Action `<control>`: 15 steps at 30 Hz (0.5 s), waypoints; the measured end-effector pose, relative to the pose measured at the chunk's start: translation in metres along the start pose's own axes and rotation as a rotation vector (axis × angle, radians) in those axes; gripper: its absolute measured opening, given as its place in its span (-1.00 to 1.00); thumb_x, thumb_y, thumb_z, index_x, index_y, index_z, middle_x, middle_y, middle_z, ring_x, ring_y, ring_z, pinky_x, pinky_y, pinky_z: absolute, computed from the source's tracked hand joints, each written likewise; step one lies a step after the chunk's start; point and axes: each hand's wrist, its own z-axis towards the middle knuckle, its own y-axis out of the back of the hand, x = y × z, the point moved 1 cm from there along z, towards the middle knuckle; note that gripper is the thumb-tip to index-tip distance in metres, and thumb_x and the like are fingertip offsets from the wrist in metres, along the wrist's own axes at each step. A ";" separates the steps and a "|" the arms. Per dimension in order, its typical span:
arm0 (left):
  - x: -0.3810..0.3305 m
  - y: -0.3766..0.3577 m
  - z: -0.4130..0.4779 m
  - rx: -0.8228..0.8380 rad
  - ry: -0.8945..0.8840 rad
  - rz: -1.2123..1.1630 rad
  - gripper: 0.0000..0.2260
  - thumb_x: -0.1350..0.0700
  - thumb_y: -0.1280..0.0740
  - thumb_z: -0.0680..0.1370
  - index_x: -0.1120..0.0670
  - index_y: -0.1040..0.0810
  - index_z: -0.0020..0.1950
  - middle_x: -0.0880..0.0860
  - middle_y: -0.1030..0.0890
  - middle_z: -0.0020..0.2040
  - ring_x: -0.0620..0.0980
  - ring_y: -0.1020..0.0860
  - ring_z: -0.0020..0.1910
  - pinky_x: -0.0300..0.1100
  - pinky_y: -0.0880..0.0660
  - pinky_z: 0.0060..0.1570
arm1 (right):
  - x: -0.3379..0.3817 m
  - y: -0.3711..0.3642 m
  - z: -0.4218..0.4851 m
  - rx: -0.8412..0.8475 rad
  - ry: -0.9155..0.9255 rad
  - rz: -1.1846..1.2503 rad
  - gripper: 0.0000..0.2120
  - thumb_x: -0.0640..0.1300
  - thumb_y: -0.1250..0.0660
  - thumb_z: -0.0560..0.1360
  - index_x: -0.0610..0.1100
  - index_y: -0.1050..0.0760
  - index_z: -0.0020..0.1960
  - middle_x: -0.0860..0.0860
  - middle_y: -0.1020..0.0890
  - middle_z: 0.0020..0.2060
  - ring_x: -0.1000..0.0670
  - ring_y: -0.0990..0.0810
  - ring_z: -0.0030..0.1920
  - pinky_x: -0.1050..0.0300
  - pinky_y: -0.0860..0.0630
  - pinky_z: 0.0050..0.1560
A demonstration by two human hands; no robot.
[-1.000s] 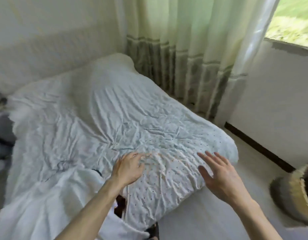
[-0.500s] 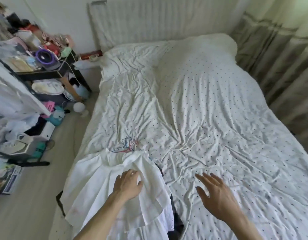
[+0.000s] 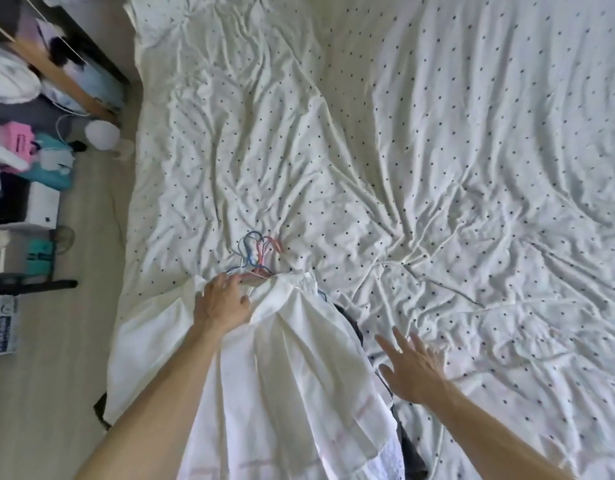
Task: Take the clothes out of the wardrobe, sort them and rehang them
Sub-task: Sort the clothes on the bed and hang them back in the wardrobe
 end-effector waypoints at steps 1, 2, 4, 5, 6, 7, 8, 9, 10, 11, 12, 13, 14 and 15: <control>0.005 0.000 0.017 -0.002 0.023 0.008 -0.46 -0.09 -0.24 0.57 -0.05 -0.24 0.55 0.07 -0.32 0.52 0.15 -0.31 0.48 0.16 -0.33 0.39 | 0.002 -0.005 0.010 0.035 -0.012 0.003 -0.41 0.19 -0.01 0.65 0.22 0.17 0.60 0.06 0.25 0.59 -0.21 0.21 0.59 -0.31 0.05 0.54; 0.011 0.001 0.032 0.006 0.041 0.023 -0.45 -0.09 -0.23 0.58 -0.04 -0.22 0.56 0.08 -0.32 0.52 0.15 -0.29 0.49 0.18 -0.30 0.40 | 0.002 -0.011 0.018 0.069 -0.025 0.020 -0.42 0.18 -0.01 0.66 0.23 0.18 0.59 0.09 0.27 0.59 -0.22 0.22 0.59 -0.34 0.05 0.53; 0.020 0.000 0.055 0.042 0.063 0.074 -0.47 -0.09 -0.20 0.59 -0.03 -0.22 0.55 0.10 -0.40 0.46 0.17 -0.33 0.45 0.22 -0.30 0.38 | 0.001 -0.021 0.030 0.112 -0.042 0.069 -0.43 0.15 0.00 0.66 0.27 0.17 0.58 0.13 0.28 0.58 -0.24 0.21 0.58 -0.41 0.01 0.50; 0.023 -0.003 0.063 0.064 0.072 0.098 -0.50 -0.09 -0.19 0.60 -0.04 -0.25 0.53 0.11 -0.46 0.41 0.18 -0.38 0.41 0.22 -0.30 0.36 | -0.001 -0.025 0.035 0.118 -0.047 0.077 -0.44 0.14 -0.01 0.65 0.29 0.17 0.57 0.14 0.28 0.58 -0.24 0.21 0.58 -0.43 -0.01 0.49; 0.025 -0.005 0.069 0.081 0.082 0.115 -0.53 -0.10 -0.18 0.60 -0.05 -0.29 0.51 0.12 -0.50 0.35 0.18 -0.42 0.37 0.20 -0.29 0.35 | -0.003 -0.027 0.038 0.125 -0.051 0.075 -0.44 0.13 -0.02 0.65 0.31 0.16 0.57 0.14 0.28 0.58 -0.25 0.20 0.58 -0.43 -0.02 0.49; 0.026 -0.008 0.073 0.090 0.083 0.122 -0.57 -0.10 -0.17 0.61 -0.06 -0.33 0.48 0.12 -0.52 0.32 0.17 -0.45 0.35 0.18 -0.29 0.34 | -0.004 -0.029 0.042 0.135 -0.054 0.073 -0.44 0.13 -0.02 0.64 0.32 0.15 0.56 0.15 0.27 0.58 -0.25 0.20 0.58 -0.42 -0.03 0.49; 0.026 -0.010 0.075 0.085 0.082 0.124 -0.61 -0.09 -0.17 0.63 -0.06 -0.37 0.45 0.12 -0.53 0.31 0.17 -0.46 0.33 0.17 -0.30 0.33 | -0.005 -0.029 0.044 0.143 -0.057 0.071 -0.44 0.13 -0.02 0.64 0.32 0.14 0.56 0.15 0.26 0.58 -0.25 0.19 0.58 -0.40 -0.03 0.49; 0.026 -0.012 0.076 0.063 0.079 0.130 -0.64 -0.08 -0.17 0.63 -0.03 -0.40 0.41 0.12 -0.54 0.28 0.17 -0.48 0.31 0.14 -0.33 0.30 | -0.006 -0.029 0.046 0.143 -0.059 0.062 -0.44 0.13 -0.03 0.64 0.32 0.13 0.56 0.14 0.25 0.59 -0.26 0.17 0.58 -0.40 -0.05 0.48; 0.025 -0.014 0.075 0.033 0.075 0.149 -0.67 -0.06 -0.19 0.63 0.02 -0.43 0.37 0.13 -0.55 0.25 0.18 -0.50 0.27 0.11 -0.38 0.25 | -0.006 -0.028 0.048 0.138 -0.058 0.052 -0.45 0.14 -0.03 0.64 0.31 0.11 0.56 0.14 0.23 0.59 -0.26 0.14 0.59 -0.40 -0.06 0.48; 0.024 -0.013 0.073 -0.001 0.072 0.184 -0.69 -0.03 -0.21 0.63 0.06 -0.45 0.32 0.14 -0.56 0.21 0.19 -0.53 0.22 0.08 -0.42 0.18 | -0.007 -0.027 0.049 0.134 -0.056 0.047 -0.45 0.14 -0.04 0.64 0.31 0.10 0.56 0.14 0.22 0.60 -0.26 0.12 0.59 -0.40 -0.08 0.47; 0.023 -0.012 0.070 -0.027 0.072 0.221 -0.71 0.00 -0.24 0.62 0.08 -0.47 0.30 0.14 -0.57 0.18 0.19 -0.55 0.18 0.07 -0.44 0.11 | -0.007 -0.025 0.048 0.136 -0.057 0.050 -0.45 0.14 -0.04 0.64 0.30 0.09 0.56 0.14 0.21 0.59 -0.26 0.11 0.59 -0.39 -0.08 0.48; 0.022 -0.010 0.065 -0.064 0.069 0.250 -0.72 0.03 -0.27 0.60 0.08 -0.48 0.28 0.14 -0.56 0.16 0.19 -0.55 0.15 0.06 -0.45 0.06 | -0.007 -0.024 0.047 0.137 -0.058 0.057 -0.45 0.14 -0.04 0.64 0.30 0.08 0.57 0.15 0.21 0.59 -0.25 0.11 0.59 -0.39 -0.08 0.48; 0.022 -0.007 0.060 -0.107 0.064 0.263 -0.73 0.03 -0.30 0.58 0.08 -0.50 0.26 0.15 -0.56 0.14 0.19 -0.56 0.12 0.06 -0.45 0.03 | -0.007 -0.022 0.045 0.136 -0.056 0.065 -0.45 0.14 -0.04 0.64 0.29 0.08 0.57 0.14 0.21 0.59 -0.24 0.11 0.59 -0.37 -0.06 0.49; 0.022 -0.004 0.054 -0.152 0.057 0.252 -0.73 0.02 -0.32 0.57 0.08 -0.53 0.24 0.15 -0.55 0.12 0.20 -0.56 0.09 0.06 -0.44 0.01 | -0.006 -0.020 0.042 0.135 -0.054 0.074 -0.45 0.14 -0.03 0.65 0.28 0.08 0.58 0.13 0.20 0.60 -0.23 0.11 0.59 -0.35 -0.05 0.51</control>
